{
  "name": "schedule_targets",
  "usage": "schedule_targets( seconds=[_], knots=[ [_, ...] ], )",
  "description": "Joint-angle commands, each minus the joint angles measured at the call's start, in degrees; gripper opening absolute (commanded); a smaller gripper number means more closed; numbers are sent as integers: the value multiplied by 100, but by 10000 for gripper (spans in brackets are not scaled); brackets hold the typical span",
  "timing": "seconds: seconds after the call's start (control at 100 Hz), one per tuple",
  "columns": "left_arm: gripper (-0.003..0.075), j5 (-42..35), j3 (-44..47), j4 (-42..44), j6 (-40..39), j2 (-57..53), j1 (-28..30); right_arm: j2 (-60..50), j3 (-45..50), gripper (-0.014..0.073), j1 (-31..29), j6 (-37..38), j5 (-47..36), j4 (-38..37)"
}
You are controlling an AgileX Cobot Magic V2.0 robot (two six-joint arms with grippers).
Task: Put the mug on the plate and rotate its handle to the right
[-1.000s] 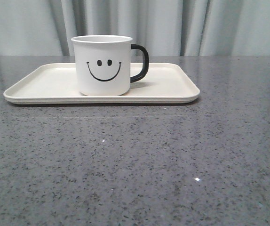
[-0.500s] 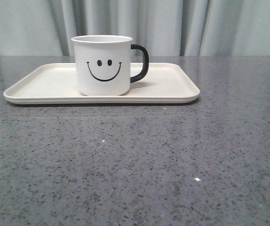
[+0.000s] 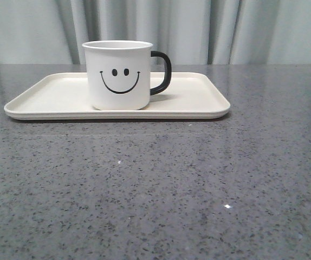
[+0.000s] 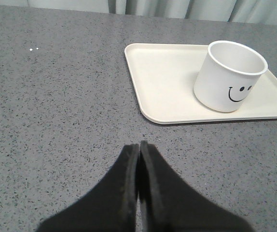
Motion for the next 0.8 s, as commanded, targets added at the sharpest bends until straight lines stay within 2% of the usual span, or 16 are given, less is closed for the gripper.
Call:
schedule_targets(
  seconds=[0.0,0.42,0.52,0.66,0.79],
  knots=[
    [-20,-488,-141,-4,-24,68,13,28,-125,-66,-21,6,-429,-214],
    [-20,-548,6,42,-6,54,23,28,-125,-66,-21,6,-429,-214],
    [-20,-1195,373,527,76,-109,182,28,-125,-66,-21,6,-429,-214],
    [-20,-2349,1134,541,120,-699,590,28,-125,-66,-21,6,-429,-214],
    [-20,-3012,1855,622,160,-1334,985,28,-125,-66,-21,6,-424,-214]
  ],
)
